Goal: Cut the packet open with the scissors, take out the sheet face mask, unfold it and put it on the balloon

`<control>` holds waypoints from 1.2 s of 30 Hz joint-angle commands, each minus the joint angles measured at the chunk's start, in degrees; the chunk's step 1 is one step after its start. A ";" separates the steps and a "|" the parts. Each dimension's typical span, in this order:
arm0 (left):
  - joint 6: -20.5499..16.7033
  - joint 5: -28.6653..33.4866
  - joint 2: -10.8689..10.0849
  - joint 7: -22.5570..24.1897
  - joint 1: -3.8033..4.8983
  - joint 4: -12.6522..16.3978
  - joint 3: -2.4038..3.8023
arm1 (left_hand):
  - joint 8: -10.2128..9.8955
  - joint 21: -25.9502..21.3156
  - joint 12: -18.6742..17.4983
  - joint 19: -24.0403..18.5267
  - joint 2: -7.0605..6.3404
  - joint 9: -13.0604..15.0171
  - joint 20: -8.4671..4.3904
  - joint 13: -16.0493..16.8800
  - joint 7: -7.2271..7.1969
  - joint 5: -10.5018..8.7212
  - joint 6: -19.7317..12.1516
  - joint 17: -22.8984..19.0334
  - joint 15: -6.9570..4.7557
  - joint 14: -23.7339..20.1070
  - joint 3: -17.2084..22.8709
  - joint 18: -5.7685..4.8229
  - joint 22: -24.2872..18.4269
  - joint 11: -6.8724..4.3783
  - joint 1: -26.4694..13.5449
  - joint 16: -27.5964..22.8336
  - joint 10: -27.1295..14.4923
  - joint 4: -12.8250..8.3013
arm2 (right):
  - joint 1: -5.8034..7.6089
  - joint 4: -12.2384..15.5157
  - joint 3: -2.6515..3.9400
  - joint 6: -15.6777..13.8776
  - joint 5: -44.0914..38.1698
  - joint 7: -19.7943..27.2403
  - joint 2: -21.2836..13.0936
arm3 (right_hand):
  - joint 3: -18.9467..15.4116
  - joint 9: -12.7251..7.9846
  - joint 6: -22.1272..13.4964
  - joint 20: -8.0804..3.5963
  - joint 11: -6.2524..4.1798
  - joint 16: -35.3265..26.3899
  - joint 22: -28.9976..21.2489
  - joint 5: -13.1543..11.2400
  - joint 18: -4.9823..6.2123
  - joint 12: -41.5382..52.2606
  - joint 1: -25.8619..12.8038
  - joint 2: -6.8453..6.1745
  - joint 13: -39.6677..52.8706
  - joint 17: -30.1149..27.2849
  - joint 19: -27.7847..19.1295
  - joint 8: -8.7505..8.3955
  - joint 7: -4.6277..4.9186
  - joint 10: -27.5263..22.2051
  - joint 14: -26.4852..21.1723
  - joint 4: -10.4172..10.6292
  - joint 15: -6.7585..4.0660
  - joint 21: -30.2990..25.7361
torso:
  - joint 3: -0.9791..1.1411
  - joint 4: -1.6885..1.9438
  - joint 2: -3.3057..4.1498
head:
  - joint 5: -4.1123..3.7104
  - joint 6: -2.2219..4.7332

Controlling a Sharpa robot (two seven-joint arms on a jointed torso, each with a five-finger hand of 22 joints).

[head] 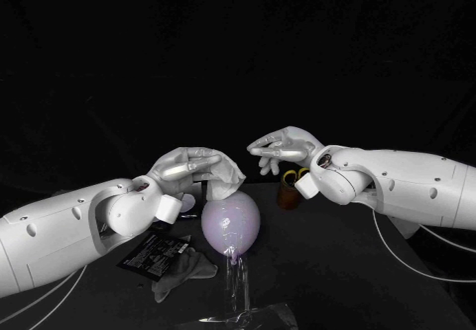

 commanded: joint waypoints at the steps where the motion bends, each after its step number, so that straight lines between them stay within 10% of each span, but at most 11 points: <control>1: 2.14 0.14 -0.09 0.46 0.03 -0.03 0.10 | 0.54 -0.05 -0.36 -0.84 0.98 4.72 0.17 -0.09 0.51 0.15 -0.88 0.00 0.35 0.09 0.32 0.26 0.06 0.11 -0.32 -0.71 -1.36 -0.24 | 0.45 1.94 0.02 2.80 -5.87 -1.12 -0.73 | -1.43 -0.12 -0.40 -1.83 -0.66 23.54 4.38 0.49 -1.15 22.56 -0.30 -1.41 23.23 21.68 1.64 -0.37 -0.87 -2.92 -0.36 0.09 -0.22 6.37 | 0.03 -0.01 0.02 | -0.02 0.04; 5: 2.61 -0.44 -0.17 0.68 0.03 -0.13 0.11 | 2.05 -0.73 -0.23 -2.99 2.11 6.19 0.69 -0.03 0.95 0.13 -2.89 -0.12 0.98 -1.20 1.01 -0.27 -0.14 0.60 -0.60 -1.89 -3.05 -0.43 | 0.67 3.02 0.04 2.33 -7.04 -2.60 -1.05 | -2.08 -0.06 -0.50 -1.91 0.44 36.30 10.54 0.30 -0.81 42.96 -2.12 0.24 45.69 39.15 1.20 -0.53 -0.13 -0.66 1.59 2.22 0.05 13.21 | 0.03 -0.02 0.03 | -0.03 0.11; 10: 3.41 -2.96 -0.36 1.66 0.03 -0.56 0.11 | 6.12 -2.07 -0.25 -6.67 3.48 9.41 1.97 -0.04 1.27 0.14 -6.77 -0.31 2.05 -4.60 2.42 -1.22 -0.60 1.15 -1.39 -3.30 -4.78 -0.83 | 0.94 5.38 0.12 -0.89 -10.93 -5.58 -1.26 | -3.77 -0.01 -1.04 -0.84 1.02 44.27 32.15 -0.06 -2.73 56.65 -2.04 0.02 62.34 55.26 5.04 -0.75 0.67 4.02 5.31 2.81 0.67 32.05 | 0.01 0.04 0.03 | 0.07 0.17; 19: 3.25 -5.98 -0.73 2.61 0.03 -1.14 0.13 | 12.30 -3.16 -0.30 -10.24 4.29 13.09 2.93 -0.02 2.15 0.11 -11.67 0.17 3.06 -8.22 5.26 -1.84 -0.83 2.09 -2.39 -2.83 -7.86 -2.54 | 1.21 7.40 0.37 -6.49 -14.36 -7.75 -1.19 | -4.45 0.04 -0.97 0.16 1.48 45.57 40.84 0.86 -3.30 61.54 -1.13 0.38 68.72 59.15 5.80 -0.71 0.89 6.76 6.31 2.49 1.05 39.59 | -0.05 0.02 0.03 | 0.16 0.22; 21: 3.20 -6.44 -0.80 2.65 0.03 -1.16 0.13 | 13.70 -3.53 -0.53 -11.18 4.13 13.56 3.19 -0.23 2.73 0.12 -12.16 0.10 3.77 -10.52 6.02 -2.18 -0.94 2.78 -2.89 -3.01 -13.64 -3.19 | 1.26 7.59 0.41 -6.95 -14.64 -7.98 -1.12 | -4.46 0.06 -0.86 0.20 1.48 45.57 41.65 0.92 -3.40 61.98 -1.14 0.44 69.31 59.15 6.01 -0.67 0.89 7.07 6.31 2.51 1.07 40.24 | -0.03 0.01 0.00 | 0.15 0.23; 36: 4.04 -8.82 -0.98 2.95 0.03 -1.02 0.14 | 17.00 -2.56 -0.41 -10.93 4.25 14.46 3.01 -0.16 2.75 0.04 -14.17 0.95 3.73 -11.23 8.74 -2.05 -0.24 2.84 -4.26 -0.69 -13.89 -4.11 | 1.35 8.65 0.47 -11.03 -22.69 -6.85 0.86 | -3.08 -0.17 -1.07 0.53 1.78 45.57 45.73 -1.74 -3.89 63.78 1.30 0.98 71.71 59.15 6.71 -1.09 1.21 8.35 6.31 0.55 1.35 43.53 | 0.04 -0.03 0.02 | 0.07 0.37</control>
